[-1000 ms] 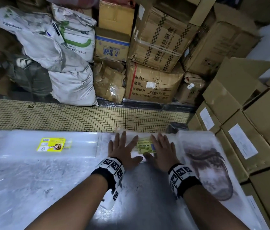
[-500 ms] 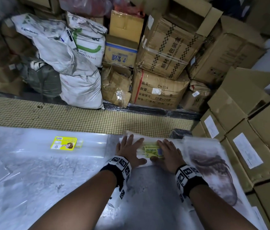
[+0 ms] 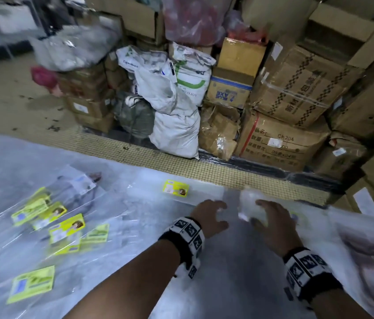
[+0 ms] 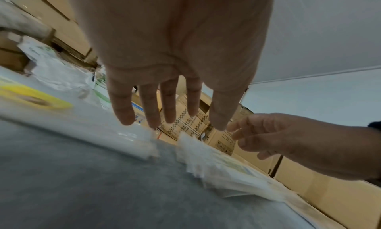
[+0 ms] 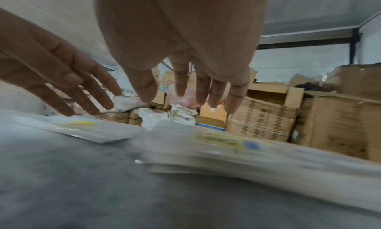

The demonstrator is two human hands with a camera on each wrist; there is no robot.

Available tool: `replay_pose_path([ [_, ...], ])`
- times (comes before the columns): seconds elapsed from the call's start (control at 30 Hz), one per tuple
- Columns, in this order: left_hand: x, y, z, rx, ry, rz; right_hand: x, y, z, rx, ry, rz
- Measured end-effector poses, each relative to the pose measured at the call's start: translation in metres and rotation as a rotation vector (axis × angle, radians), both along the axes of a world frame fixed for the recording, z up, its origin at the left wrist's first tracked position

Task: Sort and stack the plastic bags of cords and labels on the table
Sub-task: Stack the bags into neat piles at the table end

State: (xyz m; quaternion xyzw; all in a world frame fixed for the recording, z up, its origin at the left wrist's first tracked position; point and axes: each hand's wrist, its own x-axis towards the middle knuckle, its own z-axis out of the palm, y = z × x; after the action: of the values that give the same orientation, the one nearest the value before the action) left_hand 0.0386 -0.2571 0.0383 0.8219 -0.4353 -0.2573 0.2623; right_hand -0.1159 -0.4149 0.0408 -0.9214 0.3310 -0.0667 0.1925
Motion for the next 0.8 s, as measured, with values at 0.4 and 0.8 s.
replay_pose_path([
  [0.4, 0.106, 0.296, -0.029, 0.344, -0.295, 0.567, 0.144, 0.275, -0.033, 0.315, 0.022, 0.299],
  [0.8, 0.15, 0.384, -0.037, 0.384, -0.088, 0.539, 0.224, 0.402, -0.044, 0.546, 0.087, 0.013],
])
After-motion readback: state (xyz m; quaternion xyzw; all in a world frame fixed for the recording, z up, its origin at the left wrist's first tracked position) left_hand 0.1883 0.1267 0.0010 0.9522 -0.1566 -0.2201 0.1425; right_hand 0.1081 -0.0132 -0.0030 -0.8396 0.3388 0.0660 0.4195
